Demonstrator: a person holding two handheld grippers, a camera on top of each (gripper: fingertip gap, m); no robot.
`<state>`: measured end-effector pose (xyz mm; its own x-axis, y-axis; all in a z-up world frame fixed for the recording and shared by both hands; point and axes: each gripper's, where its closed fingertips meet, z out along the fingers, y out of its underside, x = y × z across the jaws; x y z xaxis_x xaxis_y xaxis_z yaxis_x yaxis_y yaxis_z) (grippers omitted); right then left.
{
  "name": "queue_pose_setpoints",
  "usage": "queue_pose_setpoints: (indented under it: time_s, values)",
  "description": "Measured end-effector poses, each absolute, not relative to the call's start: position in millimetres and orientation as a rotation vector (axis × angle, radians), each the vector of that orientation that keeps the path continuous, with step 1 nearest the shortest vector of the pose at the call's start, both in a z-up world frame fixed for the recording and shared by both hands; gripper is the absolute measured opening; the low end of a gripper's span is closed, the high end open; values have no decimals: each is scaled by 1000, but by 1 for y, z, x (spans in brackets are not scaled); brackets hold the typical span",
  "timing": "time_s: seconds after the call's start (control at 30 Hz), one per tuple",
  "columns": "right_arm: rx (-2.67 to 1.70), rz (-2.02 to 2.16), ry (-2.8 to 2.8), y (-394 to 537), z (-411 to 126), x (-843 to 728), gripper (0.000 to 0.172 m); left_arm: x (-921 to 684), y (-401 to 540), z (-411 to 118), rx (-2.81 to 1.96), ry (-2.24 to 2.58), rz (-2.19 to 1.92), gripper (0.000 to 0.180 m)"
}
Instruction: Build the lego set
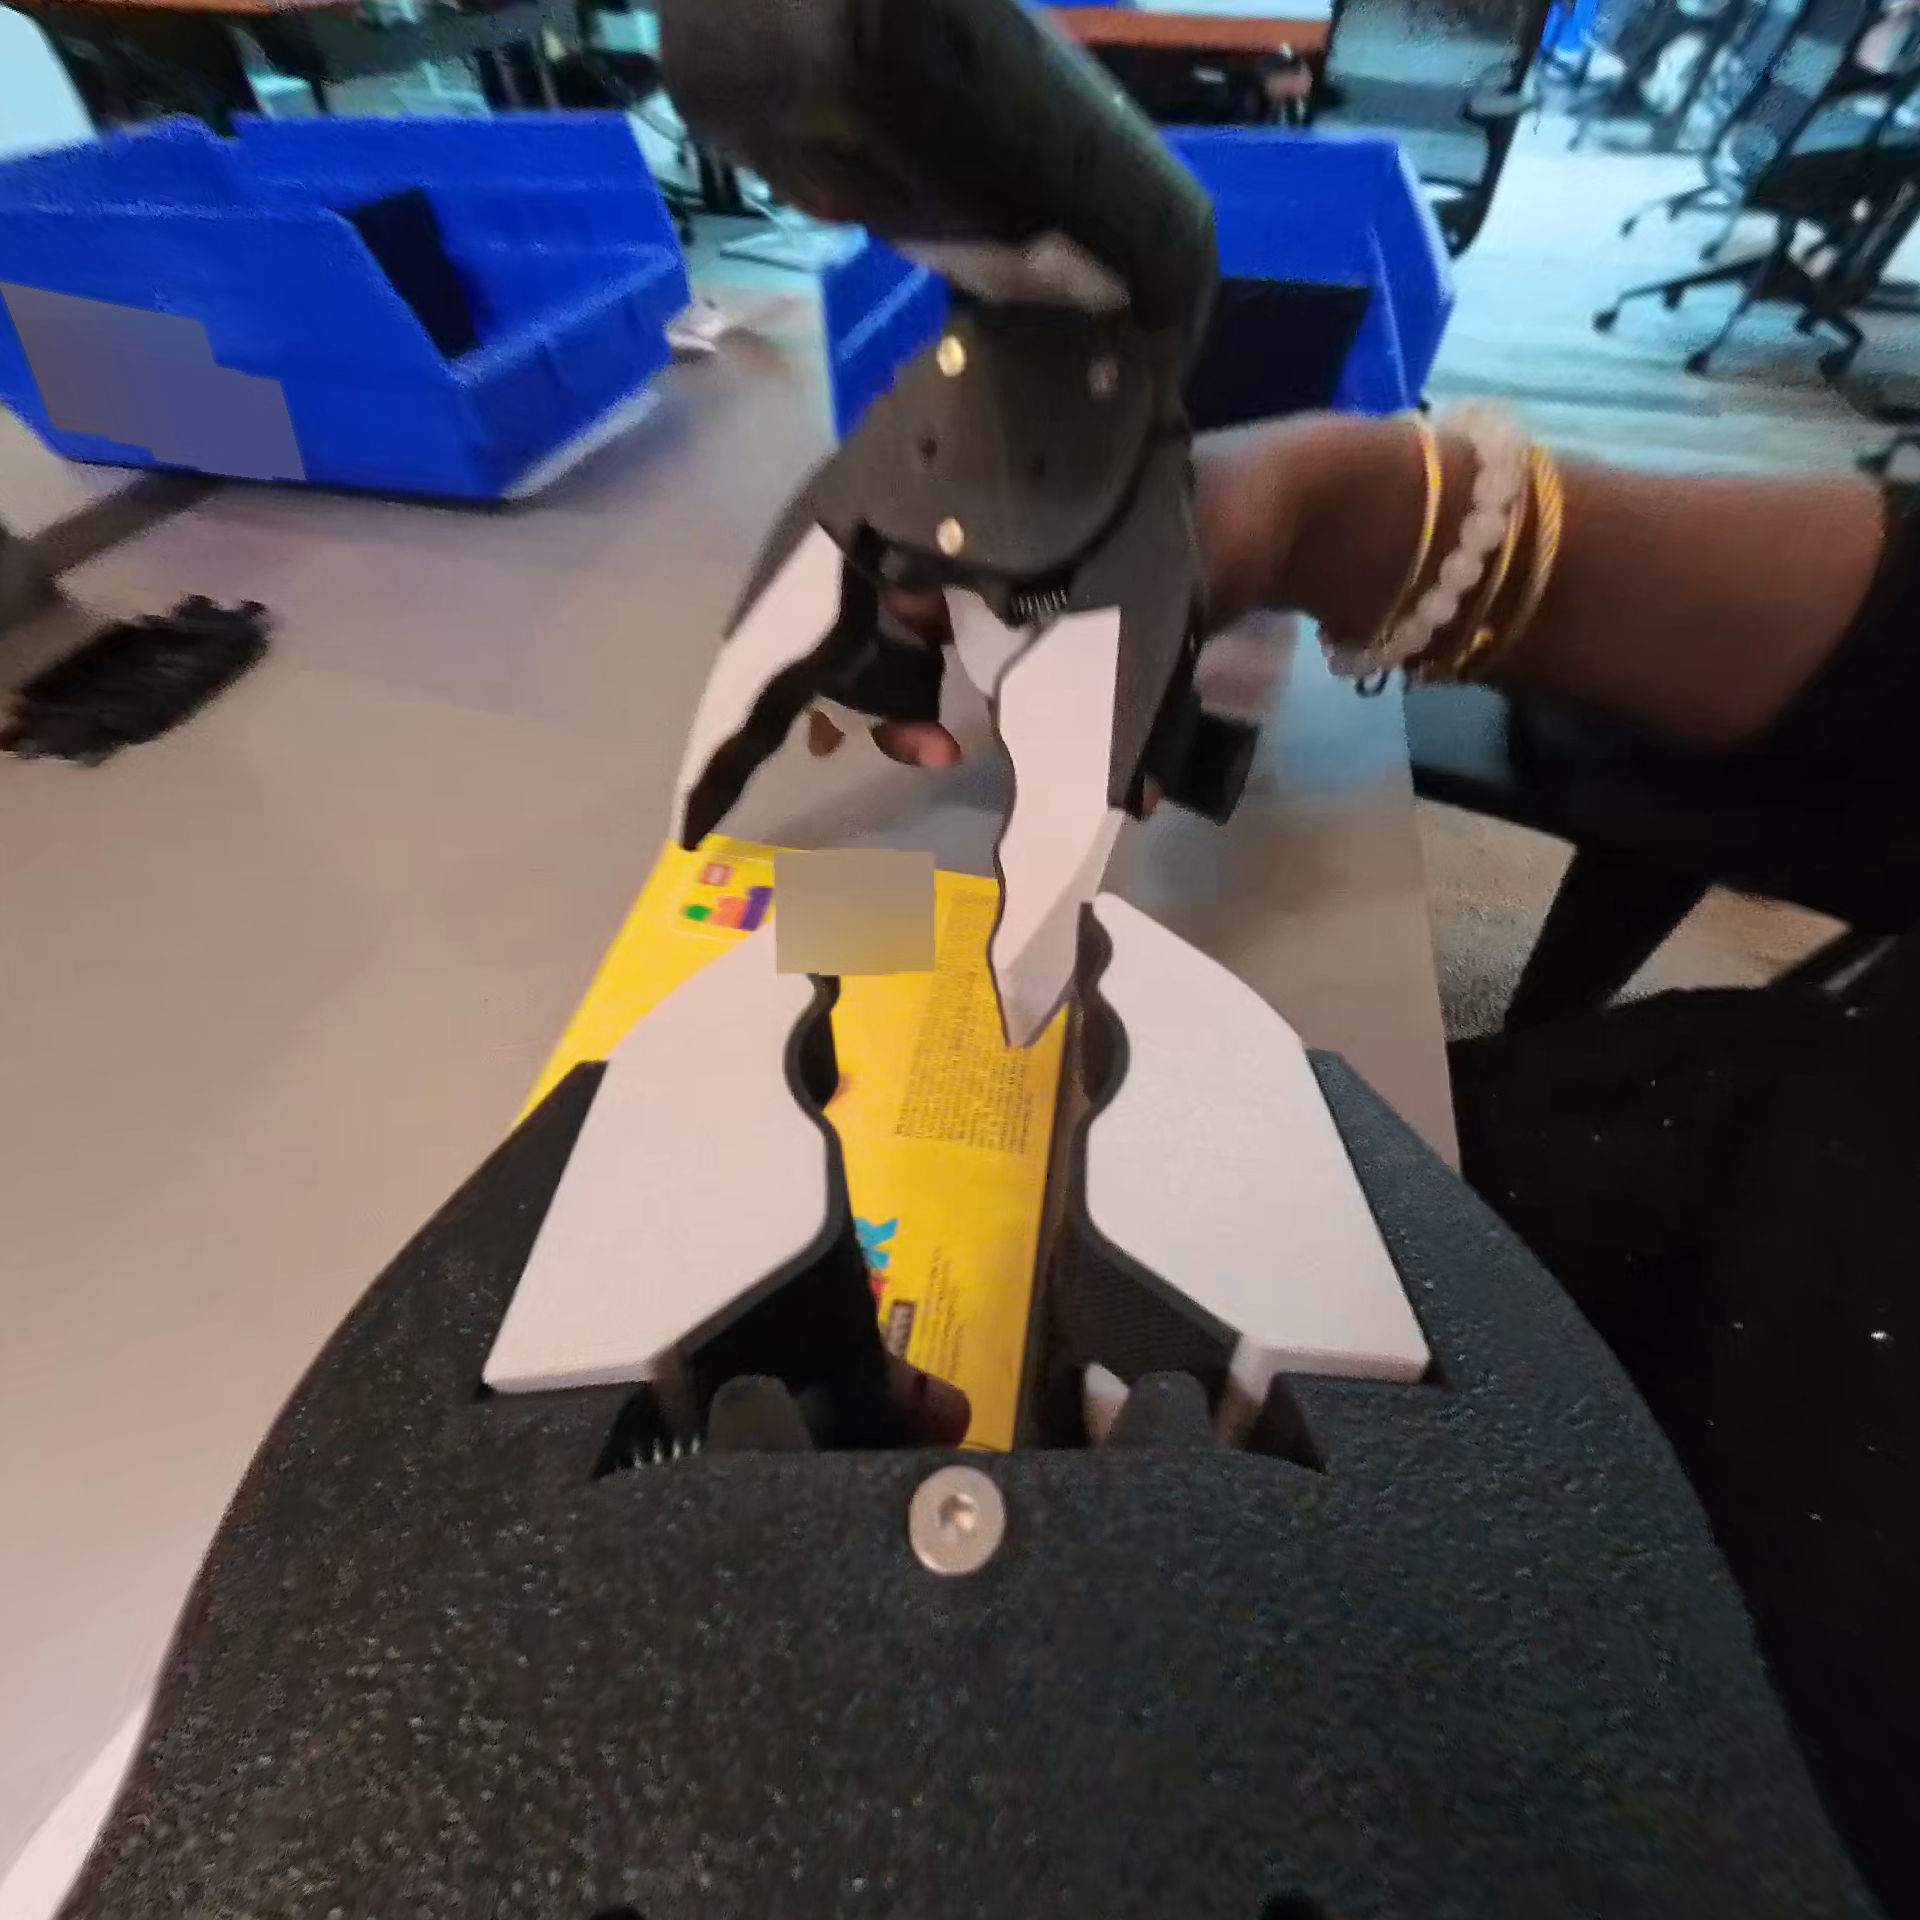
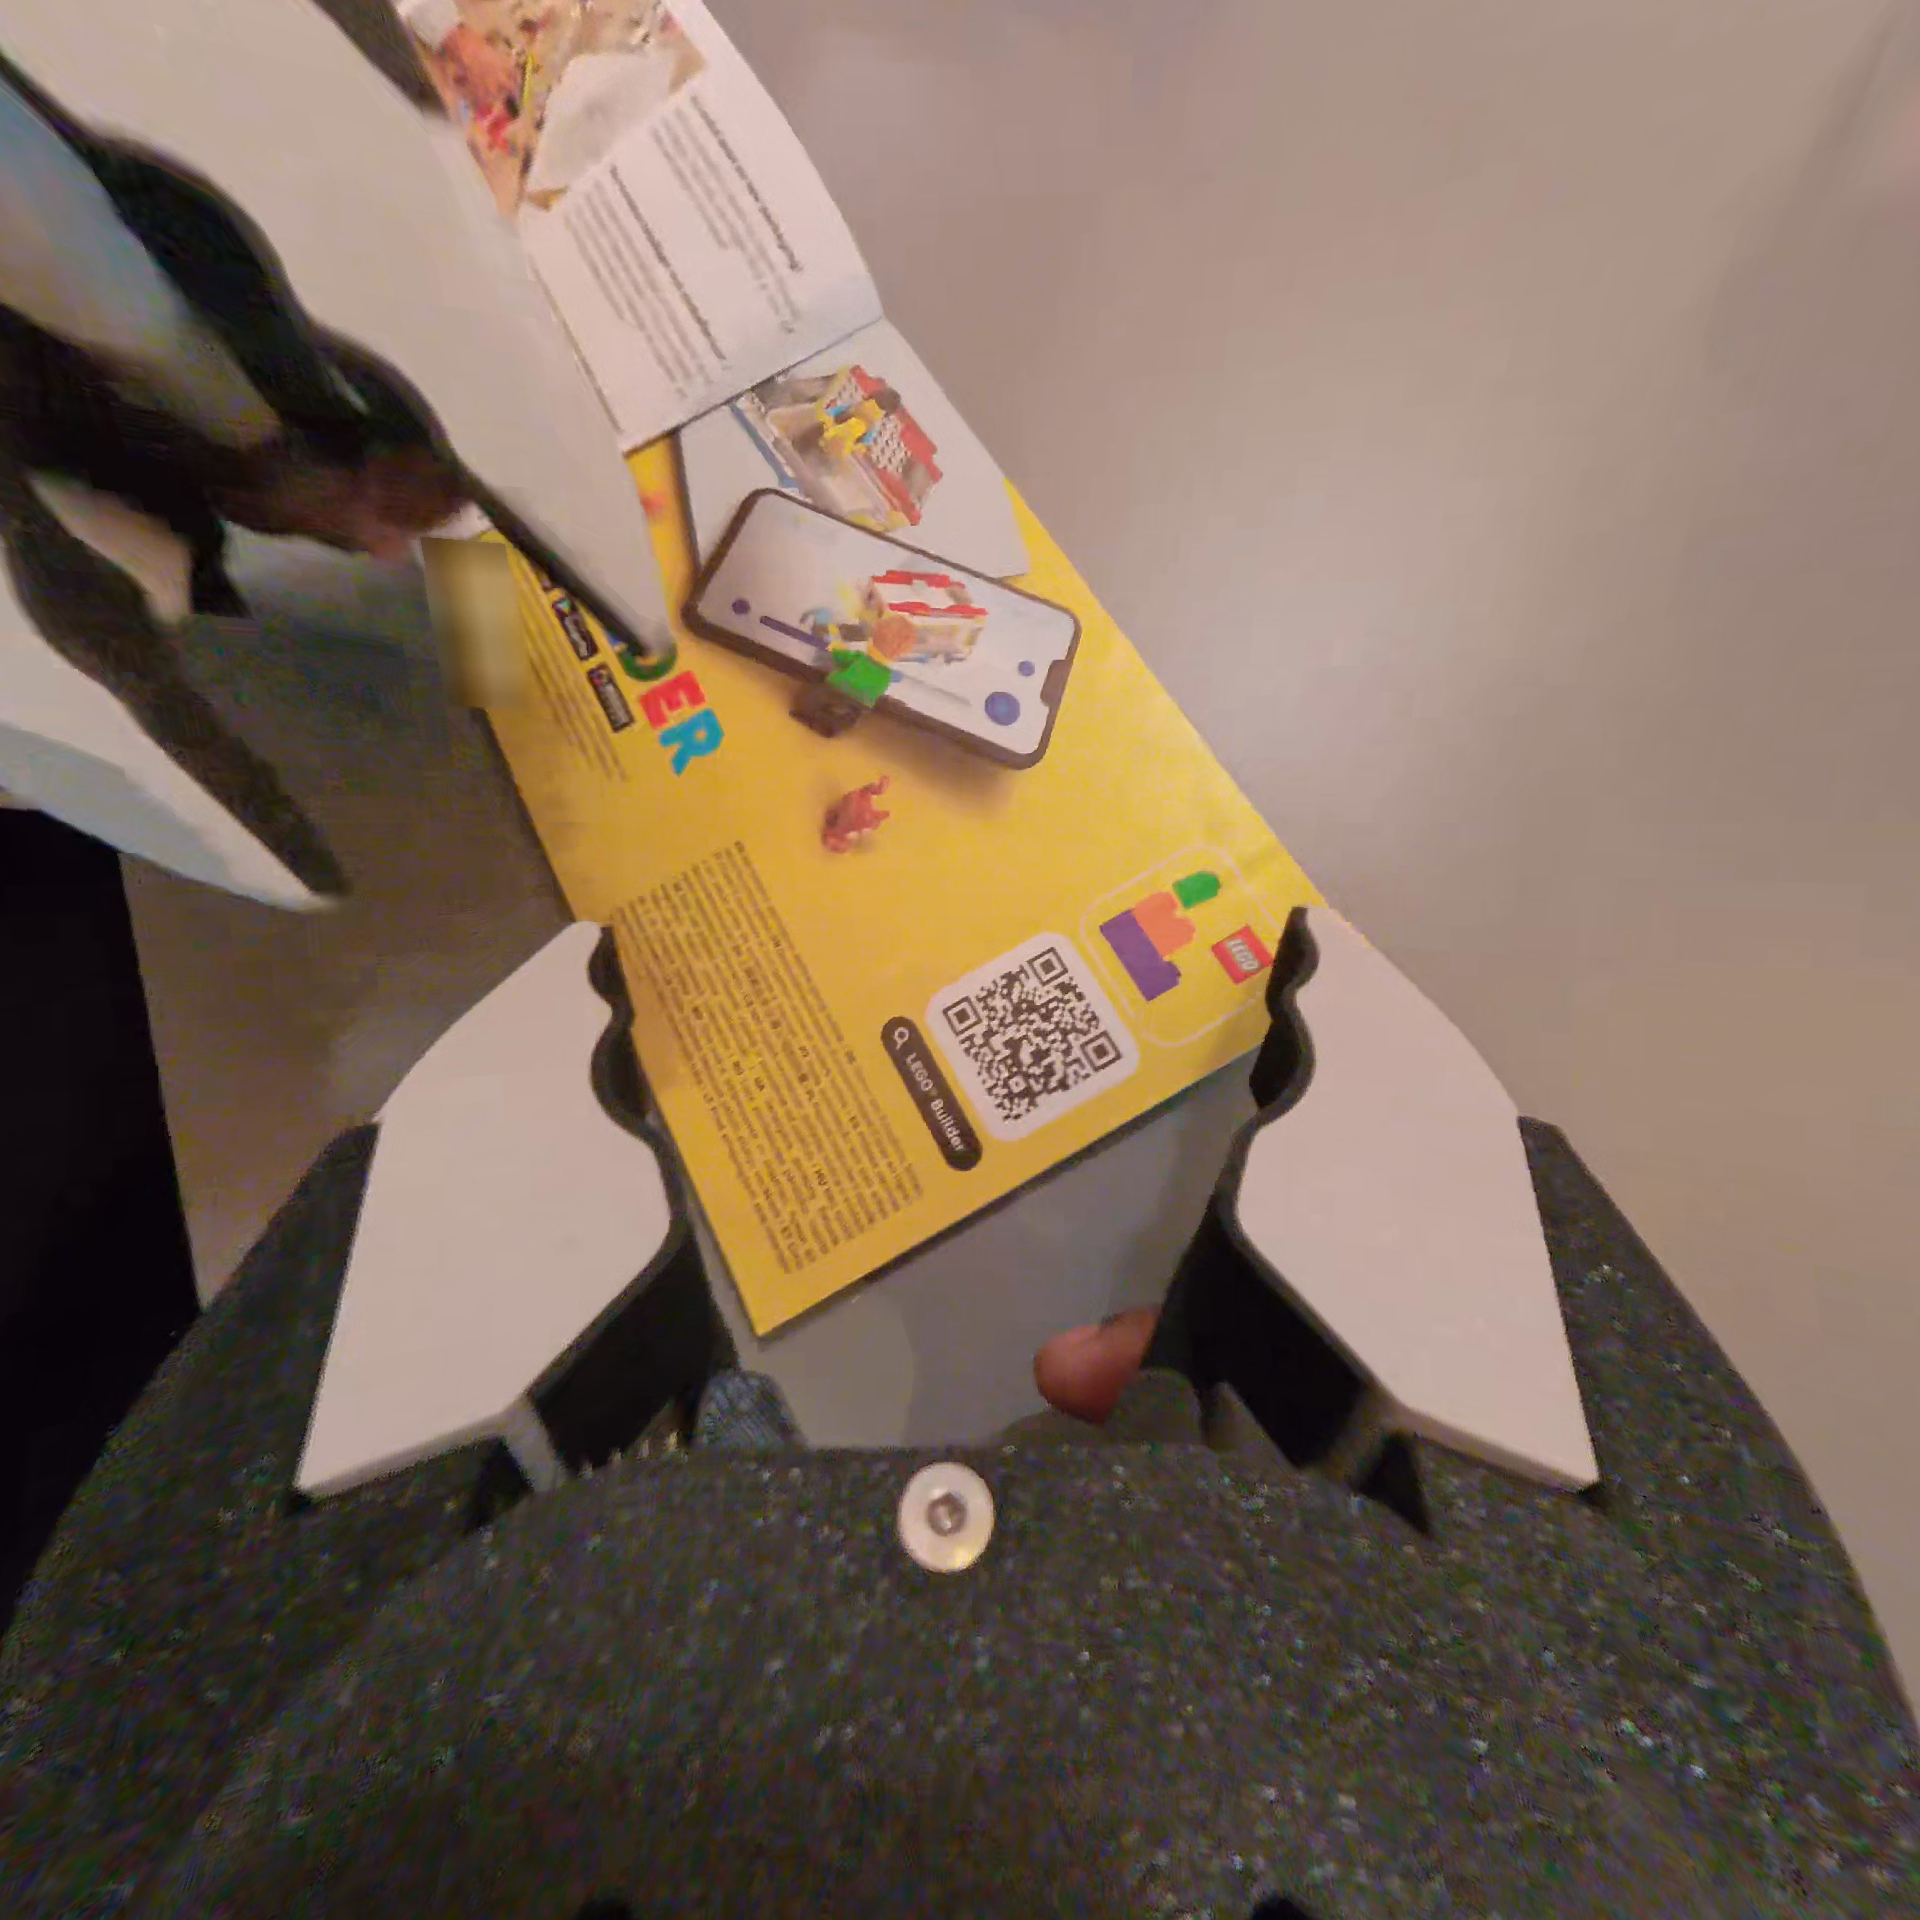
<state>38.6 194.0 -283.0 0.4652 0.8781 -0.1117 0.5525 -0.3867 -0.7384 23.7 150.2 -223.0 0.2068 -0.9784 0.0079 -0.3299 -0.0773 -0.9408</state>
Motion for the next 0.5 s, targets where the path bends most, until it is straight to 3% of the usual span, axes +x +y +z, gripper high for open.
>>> queue_pose_setpoints:
  time_s: [0.1,0.2,0.23,0.4,0.5]
  values:
    - [-2153,617,-1187,199,-292,40,115,-6,171,-239,-1717,1365,-602,51]
    - [-2169,484,-1236,199,-299,41,112,-7,165,-282,-1874,1392,-714,64]
    - [-2183,469,-1235,198,-300,40,113,-5,161,-289,-1933,1404,-784,58]
    - [-2185,472,-1205,197,-300,39,111,-3,162,-286,-1947,1371,-870,59]
    - [-2160,491,-1215,190,-297,34,95,-3,162,-285,-1947,1369,-875,59]
